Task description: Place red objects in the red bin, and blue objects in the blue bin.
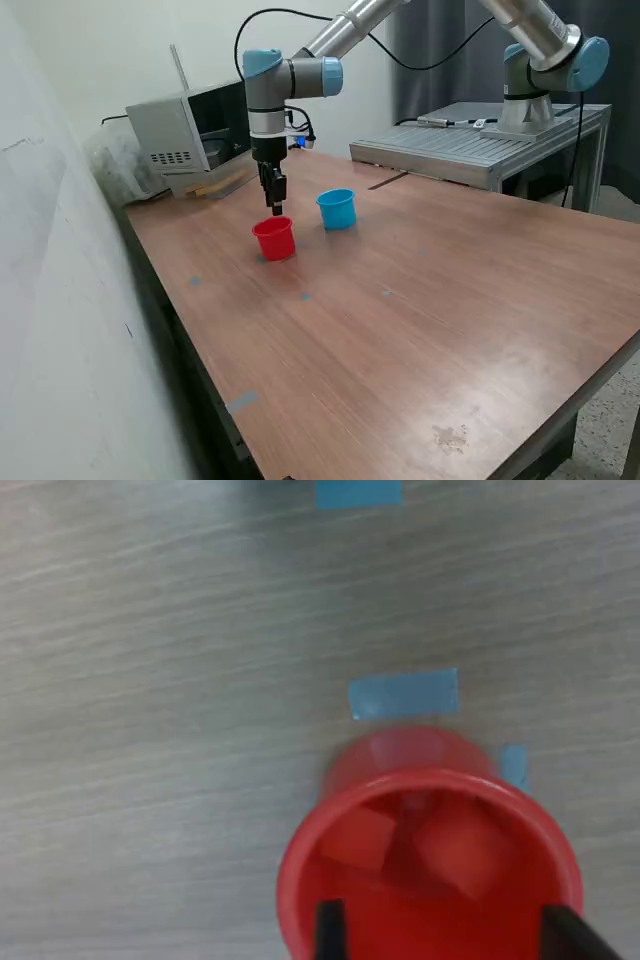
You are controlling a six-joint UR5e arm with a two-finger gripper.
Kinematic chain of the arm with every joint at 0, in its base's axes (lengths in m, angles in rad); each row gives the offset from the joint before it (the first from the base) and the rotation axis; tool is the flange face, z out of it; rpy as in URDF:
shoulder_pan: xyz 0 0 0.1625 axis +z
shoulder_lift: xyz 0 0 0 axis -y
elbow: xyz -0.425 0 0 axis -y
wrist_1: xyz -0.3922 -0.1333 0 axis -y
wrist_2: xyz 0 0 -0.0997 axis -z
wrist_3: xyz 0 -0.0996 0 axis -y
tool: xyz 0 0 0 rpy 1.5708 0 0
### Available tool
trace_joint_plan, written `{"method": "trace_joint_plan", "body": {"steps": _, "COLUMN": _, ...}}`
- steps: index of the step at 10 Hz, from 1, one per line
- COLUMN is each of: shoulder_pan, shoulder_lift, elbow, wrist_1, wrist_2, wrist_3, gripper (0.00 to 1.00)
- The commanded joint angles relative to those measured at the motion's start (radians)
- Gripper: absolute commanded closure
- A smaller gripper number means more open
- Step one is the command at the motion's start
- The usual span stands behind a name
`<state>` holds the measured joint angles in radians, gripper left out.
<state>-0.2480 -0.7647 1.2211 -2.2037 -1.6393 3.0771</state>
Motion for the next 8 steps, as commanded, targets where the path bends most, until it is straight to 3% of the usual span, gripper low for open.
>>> {"method": "trace_joint_plan", "body": {"steps": 1, "shoulder_pan": 0.001, "shoulder_lift": 0.001, "elbow": 0.004, "wrist_1": -0.007, "wrist_2": 0.000, "wrist_3": -0.001, "gripper": 0.00}}
{"method": "trace_joint_plan", "body": {"steps": 3, "shoulder_pan": 0.018, "shoulder_lift": -0.048, "elbow": 0.059, "wrist_1": 0.027, "wrist_2": -0.010, "wrist_3": -0.005, "gripper": 0.00}}
{"method": "trace_joint_plan", "body": {"steps": 4, "shoulder_pan": 0.042, "shoulder_lift": -0.156, "elbow": 0.127, "wrist_1": 0.112, "wrist_2": -0.010, "wrist_3": -0.005, "gripper": 0.00}}
{"method": "trace_joint_plan", "body": {"steps": 6, "shoulder_pan": 0.111, "shoulder_lift": -0.400, "elbow": 0.190, "wrist_1": 0.336, "wrist_2": -0.010, "wrist_3": -0.003, "gripper": 0.00}}
{"method": "trace_joint_plan", "body": {"steps": 8, "shoulder_pan": 0.147, "shoulder_lift": -0.645, "elbow": 0.193, "wrist_1": 0.598, "wrist_2": -0.010, "wrist_3": 0.011, "gripper": 0.00}}
